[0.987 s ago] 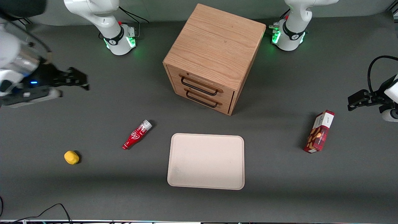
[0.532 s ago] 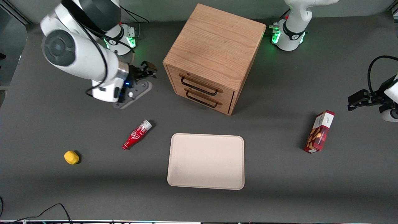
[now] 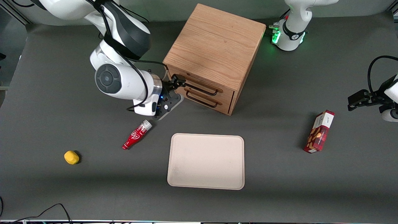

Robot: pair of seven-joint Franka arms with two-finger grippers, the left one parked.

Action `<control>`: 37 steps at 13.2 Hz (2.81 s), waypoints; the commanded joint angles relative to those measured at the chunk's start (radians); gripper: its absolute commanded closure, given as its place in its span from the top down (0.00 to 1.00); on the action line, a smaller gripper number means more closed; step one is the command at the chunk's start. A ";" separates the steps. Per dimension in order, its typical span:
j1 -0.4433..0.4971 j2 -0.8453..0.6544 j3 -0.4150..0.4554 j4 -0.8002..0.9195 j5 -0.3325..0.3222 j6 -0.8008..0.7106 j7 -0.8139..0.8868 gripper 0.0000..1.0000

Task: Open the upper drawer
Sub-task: 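Hook the right gripper onto the upper drawer's black handle, then pull the handle outward from the cabinet with the right gripper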

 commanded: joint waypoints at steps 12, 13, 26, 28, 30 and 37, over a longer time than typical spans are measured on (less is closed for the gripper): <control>0.006 0.036 0.060 -0.166 0.074 0.203 0.007 1.00; 0.006 0.036 0.060 -0.166 0.074 0.211 0.006 1.00; -0.011 0.023 0.060 -0.137 -0.229 0.303 -0.014 1.00; -0.021 0.031 0.043 -0.117 -0.239 0.301 -0.071 1.00; -0.031 0.037 0.023 -0.094 -0.240 0.301 -0.092 1.00; -0.031 0.075 -0.061 -0.028 -0.309 0.304 -0.192 1.00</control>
